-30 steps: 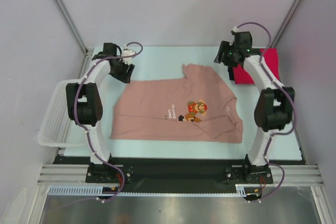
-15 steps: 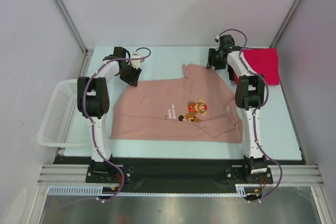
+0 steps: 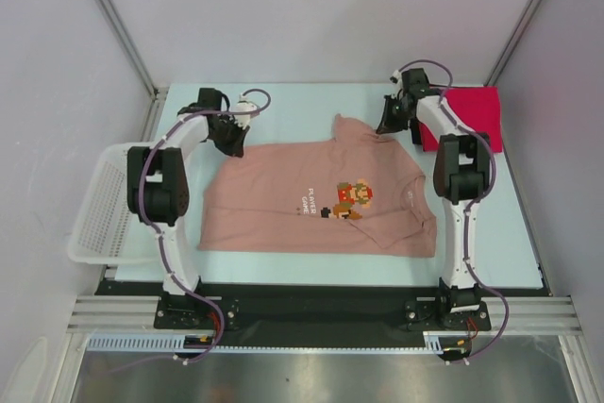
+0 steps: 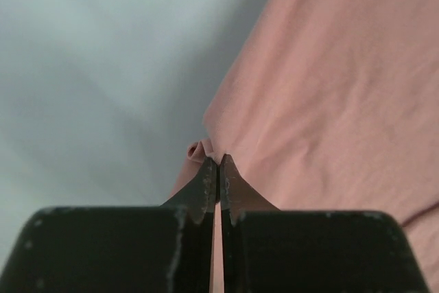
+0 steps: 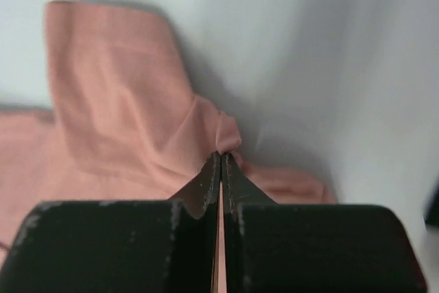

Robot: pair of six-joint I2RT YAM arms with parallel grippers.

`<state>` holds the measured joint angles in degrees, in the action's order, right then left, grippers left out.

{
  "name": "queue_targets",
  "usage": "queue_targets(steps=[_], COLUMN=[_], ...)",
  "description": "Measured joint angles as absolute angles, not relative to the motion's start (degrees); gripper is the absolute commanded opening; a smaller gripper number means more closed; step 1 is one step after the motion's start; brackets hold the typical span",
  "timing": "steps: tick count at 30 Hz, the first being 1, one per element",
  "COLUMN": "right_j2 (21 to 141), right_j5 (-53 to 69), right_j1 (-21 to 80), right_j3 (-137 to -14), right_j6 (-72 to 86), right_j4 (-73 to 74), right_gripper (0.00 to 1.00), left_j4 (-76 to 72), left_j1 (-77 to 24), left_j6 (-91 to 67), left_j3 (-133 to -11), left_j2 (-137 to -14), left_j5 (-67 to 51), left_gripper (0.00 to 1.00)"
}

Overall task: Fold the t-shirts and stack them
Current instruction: Fold the tshirt

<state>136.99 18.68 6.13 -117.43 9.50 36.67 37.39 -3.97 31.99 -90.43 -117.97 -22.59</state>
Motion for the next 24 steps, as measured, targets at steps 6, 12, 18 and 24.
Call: queue_targets(steps=[6, 12, 18, 24], right_j2=[116.7, 95.2, 82.7, 79.9], right_j5=[16.0, 12.4, 9.3, 8.3], right_j1=[6.5, 8.3, 9.5, 9.5], right_j3=[-96.4, -75.3, -57.0, -48.8], right_j6=[9.4, 10.7, 13.4, 15.4], right_j4=[32.6, 29.2, 29.4, 29.5], right_gripper=[0.0, 0.0, 0.0, 0.0], left_j4=[34.0, 32.5, 38.4, 54.5], left_j1=[-4.0, -4.6, -5.2, -5.2], left_j6=[34.6, 38.0, 42.3, 51.1], left_j3=[-80.1, -68.3, -59.6, -58.7], left_j2=[-103.7, -94.5, -90.7, -87.5], left_j5=[-21.4, -19.5, -18.1, -19.9], left_gripper=[0.0, 0.08, 0.33, 0.37])
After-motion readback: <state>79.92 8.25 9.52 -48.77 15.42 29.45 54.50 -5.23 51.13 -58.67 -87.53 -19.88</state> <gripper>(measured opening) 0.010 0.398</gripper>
